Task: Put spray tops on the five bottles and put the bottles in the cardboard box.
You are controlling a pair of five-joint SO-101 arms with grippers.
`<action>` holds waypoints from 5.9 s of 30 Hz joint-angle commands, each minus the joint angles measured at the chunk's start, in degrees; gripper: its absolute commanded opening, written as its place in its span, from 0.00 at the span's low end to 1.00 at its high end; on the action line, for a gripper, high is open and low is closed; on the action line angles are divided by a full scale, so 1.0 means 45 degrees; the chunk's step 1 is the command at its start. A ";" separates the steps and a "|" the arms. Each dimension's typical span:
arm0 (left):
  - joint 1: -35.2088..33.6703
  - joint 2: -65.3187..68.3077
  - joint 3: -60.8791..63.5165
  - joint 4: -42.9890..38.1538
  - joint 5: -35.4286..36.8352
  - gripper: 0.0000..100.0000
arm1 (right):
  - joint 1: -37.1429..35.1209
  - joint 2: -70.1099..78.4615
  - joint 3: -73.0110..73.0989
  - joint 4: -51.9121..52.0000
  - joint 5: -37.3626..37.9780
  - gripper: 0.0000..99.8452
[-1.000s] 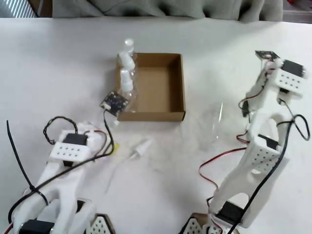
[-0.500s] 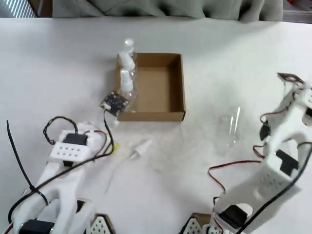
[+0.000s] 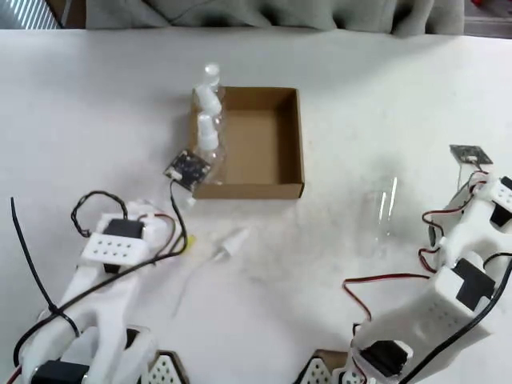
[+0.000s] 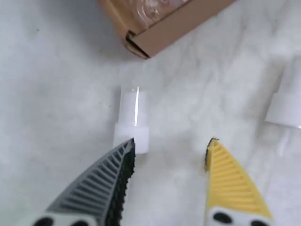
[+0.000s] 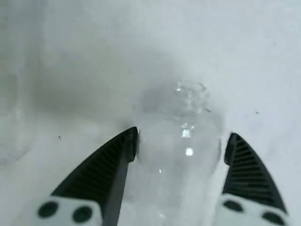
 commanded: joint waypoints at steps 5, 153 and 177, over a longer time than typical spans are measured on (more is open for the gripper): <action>-0.0049 -0.0361 -0.0039 -0.0117 -0.0098 0.24 | -0.0596 -0.0830 -0.0918 0.1553 0.0703 0.29; -0.1299 0.1397 -0.1621 0.0410 -0.0352 0.02 | -0.7336 -1.6947 0.8869 -0.7961 -0.7092 0.02; -0.3214 0.1338 -0.3966 0.0469 -0.0234 0.02 | -0.9524 -2.6716 1.7875 -0.9680 -0.9748 0.02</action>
